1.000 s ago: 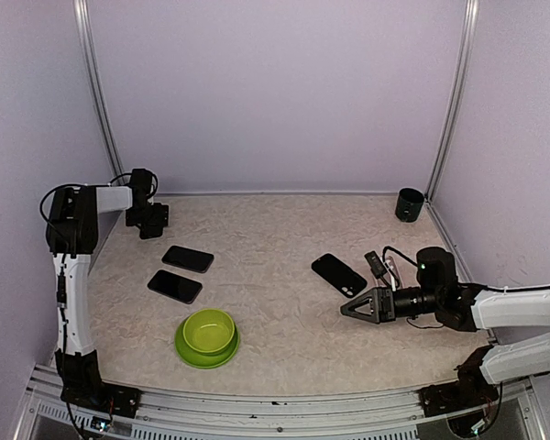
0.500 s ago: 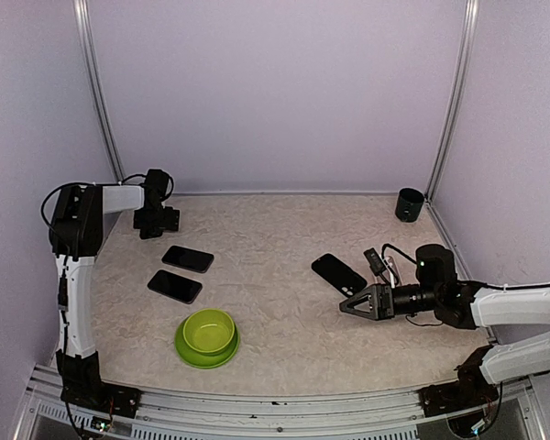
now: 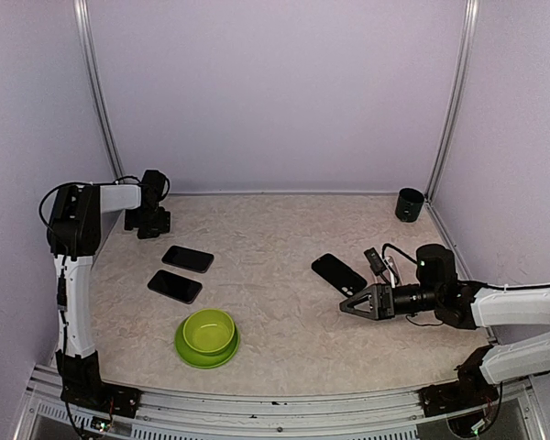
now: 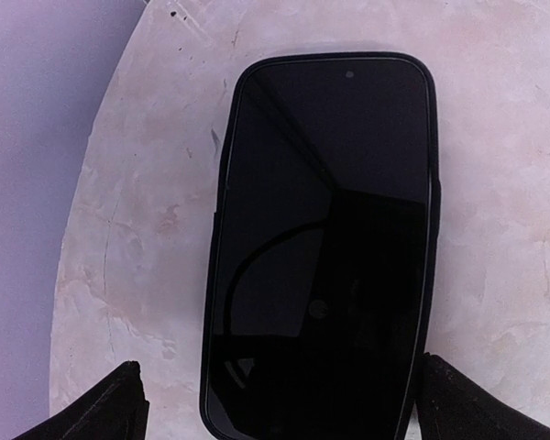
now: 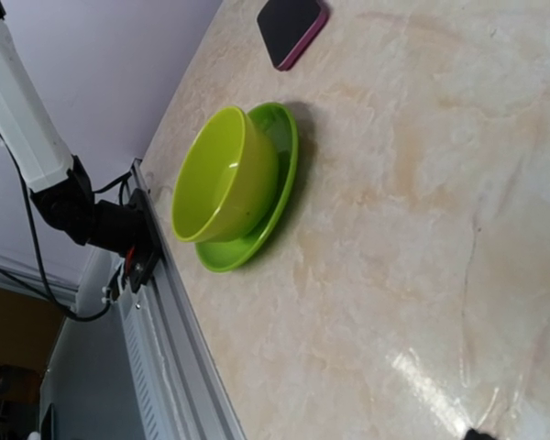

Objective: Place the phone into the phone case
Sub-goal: Move the phone to the center of the board.

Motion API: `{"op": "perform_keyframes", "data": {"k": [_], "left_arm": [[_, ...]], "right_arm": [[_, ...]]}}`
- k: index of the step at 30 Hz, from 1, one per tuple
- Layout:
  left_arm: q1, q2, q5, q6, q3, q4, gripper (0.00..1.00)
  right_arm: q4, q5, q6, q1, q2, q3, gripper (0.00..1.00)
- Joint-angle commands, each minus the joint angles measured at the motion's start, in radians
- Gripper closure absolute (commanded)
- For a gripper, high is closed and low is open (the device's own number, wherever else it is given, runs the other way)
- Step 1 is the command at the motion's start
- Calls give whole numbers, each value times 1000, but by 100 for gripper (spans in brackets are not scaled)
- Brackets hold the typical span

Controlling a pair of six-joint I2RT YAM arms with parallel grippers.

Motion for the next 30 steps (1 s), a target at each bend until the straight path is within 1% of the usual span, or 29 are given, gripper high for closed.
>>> {"op": "perform_keyframes", "data": {"k": [1, 16, 20, 24, 30], "left_arm": [[11, -32, -30, -15, -11, -57, 1], [26, -35, -40, -23, -26, -70, 1], [23, -50, -4, -29, -21, -67, 1], [-8, -83, 33, -37, 3, -73, 1], [-99, -176, 134, -101, 14, -86, 1]], "right_arm": [[9, 4, -3, -8, -17, -12, 13], [1, 17, 8, -8, -52, -30, 13], [-32, 39, -8, -8, -69, -24, 13], [-130, 113, -52, -8, -79, 20, 13], [-303, 296, -154, -8, -49, 139, 12]]}}
